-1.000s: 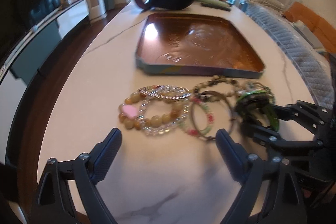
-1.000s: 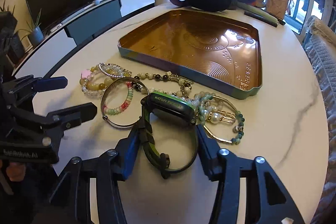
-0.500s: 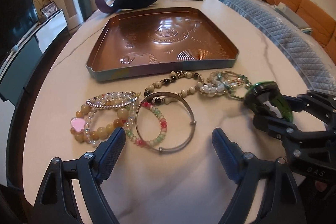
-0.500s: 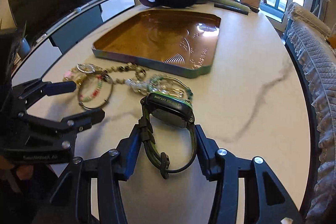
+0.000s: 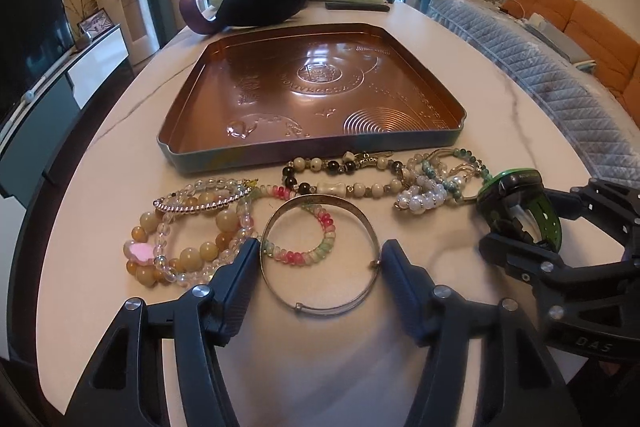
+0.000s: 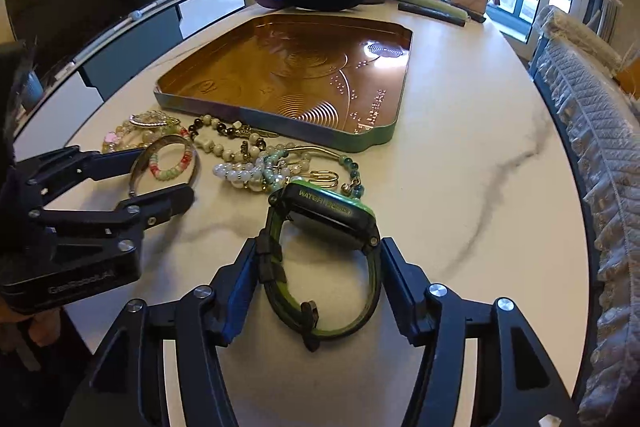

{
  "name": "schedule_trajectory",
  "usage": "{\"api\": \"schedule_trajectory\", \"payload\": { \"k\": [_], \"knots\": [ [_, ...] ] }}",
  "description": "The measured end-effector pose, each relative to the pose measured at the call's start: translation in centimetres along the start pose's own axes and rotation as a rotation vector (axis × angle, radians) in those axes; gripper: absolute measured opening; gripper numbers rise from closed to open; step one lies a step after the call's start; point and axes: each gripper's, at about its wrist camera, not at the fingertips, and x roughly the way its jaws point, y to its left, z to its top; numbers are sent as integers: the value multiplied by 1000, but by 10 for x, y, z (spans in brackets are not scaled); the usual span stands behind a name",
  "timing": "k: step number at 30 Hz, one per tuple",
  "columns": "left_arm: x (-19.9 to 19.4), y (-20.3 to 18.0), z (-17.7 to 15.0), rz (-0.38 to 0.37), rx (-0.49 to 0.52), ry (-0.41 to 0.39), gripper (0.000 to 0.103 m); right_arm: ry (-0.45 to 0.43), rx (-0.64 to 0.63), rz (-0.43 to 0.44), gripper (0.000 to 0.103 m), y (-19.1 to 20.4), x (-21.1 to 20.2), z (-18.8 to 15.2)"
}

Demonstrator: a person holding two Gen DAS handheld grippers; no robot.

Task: Organize jewelry
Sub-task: 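Carry the watch in the right tool while the left tool carries the bangle over the copper tray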

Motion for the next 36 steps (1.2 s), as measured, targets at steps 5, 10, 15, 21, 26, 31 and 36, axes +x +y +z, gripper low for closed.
{"api": "schedule_trajectory", "payload": {
  "k": [5,10,15,21,26,31,36],
  "knots": [
    [-16,1,2,-60,-20,-23,62,-3,54,64,46,-7,-5,1],
    [-44,6,5,-137,-47,-92,62,-41,68,95,46,-12,-22,4],
    [-56,6,8,-116,-54,-119,62,-69,83,56,46,-15,-36,2],
    [-71,4,22,-36,-51,-167,62,-99,109,59,45,-18,-52,7],
    [-96,-3,44,17,-7,-253,62,-189,72,49,45,-14,-82,31],
    [-123,-6,74,12,-5,-328,62,-290,27,30,45,-7,-109,66],
    [-149,-5,102,16,3,-407,62,-356,26,57,45,-3,-122,96]
  ]
}}
